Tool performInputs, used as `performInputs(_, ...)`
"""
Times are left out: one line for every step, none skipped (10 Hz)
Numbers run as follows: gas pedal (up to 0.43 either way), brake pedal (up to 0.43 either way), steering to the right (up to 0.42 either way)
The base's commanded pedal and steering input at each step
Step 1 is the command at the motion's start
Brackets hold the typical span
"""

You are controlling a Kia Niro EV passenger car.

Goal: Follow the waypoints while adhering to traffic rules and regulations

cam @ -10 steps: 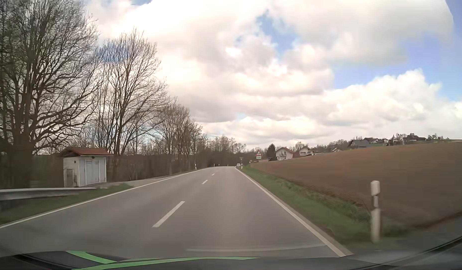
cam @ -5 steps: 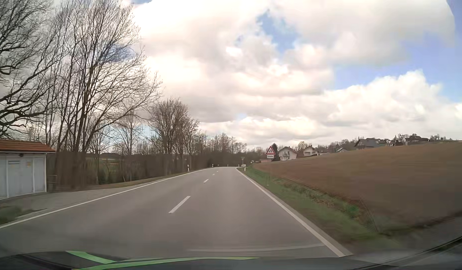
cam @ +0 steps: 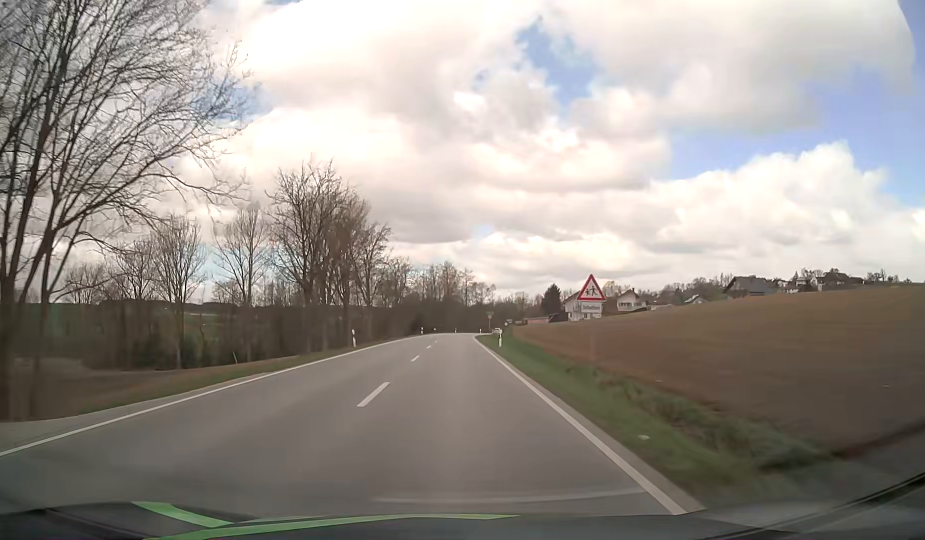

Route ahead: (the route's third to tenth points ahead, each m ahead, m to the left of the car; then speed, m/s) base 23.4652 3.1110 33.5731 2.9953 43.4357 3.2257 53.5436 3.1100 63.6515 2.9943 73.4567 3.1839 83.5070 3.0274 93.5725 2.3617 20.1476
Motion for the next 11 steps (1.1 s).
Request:
performInputs(0.039, 0.000, -0.001)
performInputs(0.039, 0.000, 0.000)
performInputs(0.039, 0.000, 0.000)
performInputs(0.047, 0.000, 0.000)
performInputs(0.047, 0.000, -0.001)
performInputs(0.047, 0.000, 0.000)
performInputs(0.047, 0.000, 0.000)
performInputs(0.047, 0.000, -0.001)
performInputs(0.047, 0.000, 0.000)
performInputs(0.047, 0.000, 0.000)
performInputs(0.047, 0.000, 0.000)
